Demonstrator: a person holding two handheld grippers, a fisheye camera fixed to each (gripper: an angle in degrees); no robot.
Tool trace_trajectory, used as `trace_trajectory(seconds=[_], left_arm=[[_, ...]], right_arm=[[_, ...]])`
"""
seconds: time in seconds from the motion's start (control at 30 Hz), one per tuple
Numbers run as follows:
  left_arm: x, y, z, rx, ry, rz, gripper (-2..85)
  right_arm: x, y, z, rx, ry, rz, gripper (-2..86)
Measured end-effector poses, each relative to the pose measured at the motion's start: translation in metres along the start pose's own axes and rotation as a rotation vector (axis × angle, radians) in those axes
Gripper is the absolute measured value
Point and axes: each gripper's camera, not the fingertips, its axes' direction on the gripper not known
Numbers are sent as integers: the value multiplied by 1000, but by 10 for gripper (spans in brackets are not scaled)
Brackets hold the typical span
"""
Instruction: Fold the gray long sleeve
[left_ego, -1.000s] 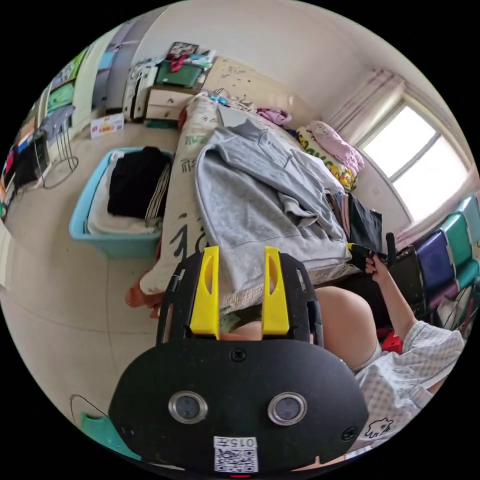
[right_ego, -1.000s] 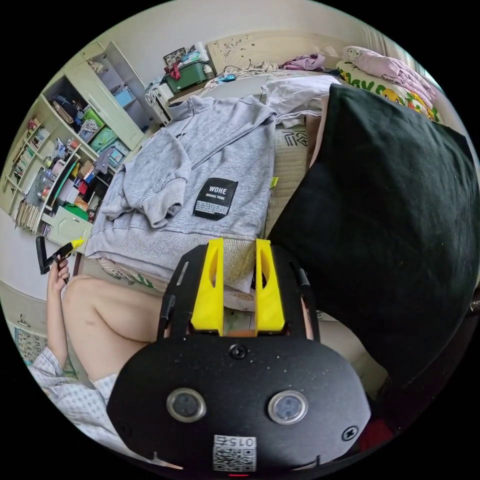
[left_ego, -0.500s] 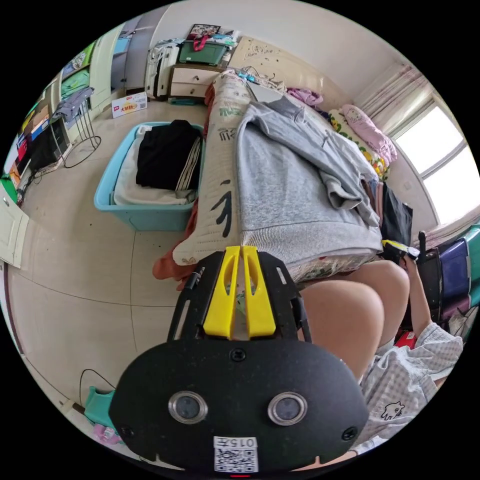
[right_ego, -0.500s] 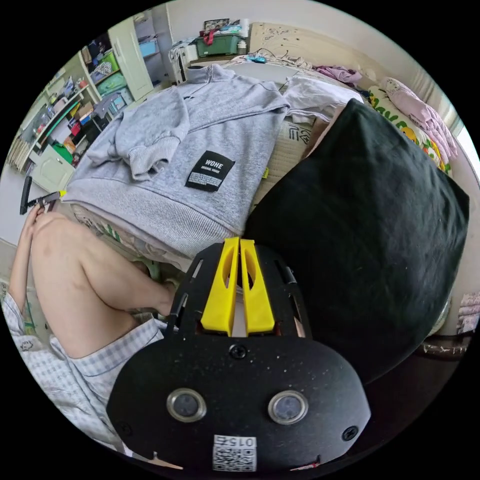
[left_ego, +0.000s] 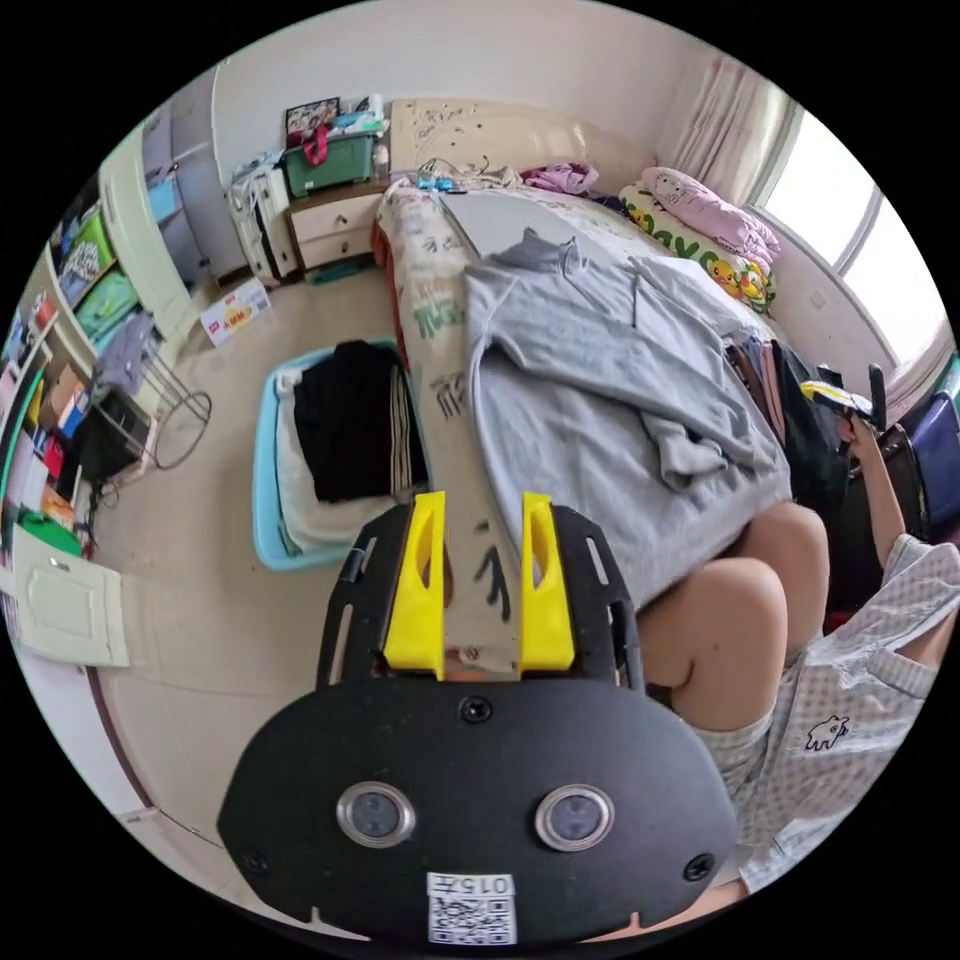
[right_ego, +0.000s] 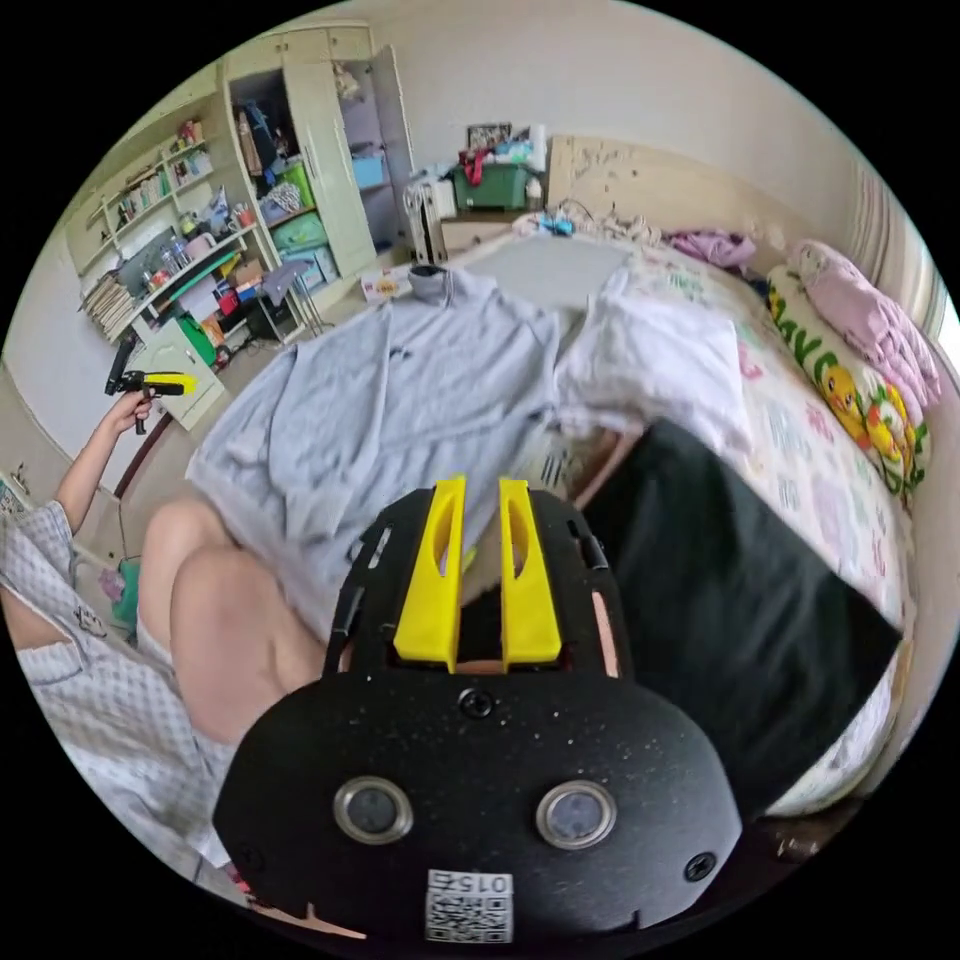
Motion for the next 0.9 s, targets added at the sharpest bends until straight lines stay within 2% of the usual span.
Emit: trace_trajectory(seconds=[0.13,0.23,0.33,0.4,0.47,0.6,0.67,0.77,0.9], left_arm=[[3,-122,34,60,12,94,137],[9,-212,83,123,135,143,163],[21,-291,135,165,140,171,179],[27,-331,164,186,148,150,183],[26,-367,194,280,219,41,183],[5,-393,233,379,378,-178,152],[-4,-401,257,338,418,-257,75],[-5,-397,263,316,458,-268,14],[9,-377,222,362,374,-202,0]], right_arm=[[16,-120,64,82,-16,-73,114],[33,-206,131,126,-76,-43,134],[49,-277,199,120,-56,8,141],[58,-311,235,120,-47,46,143],[68,-346,279,104,-52,95,145],[69,-377,332,37,-33,112,138],[65,-392,358,-105,-40,88,104],[46,-389,357,-111,35,11,30],[17,-362,317,9,81,-64,3]])
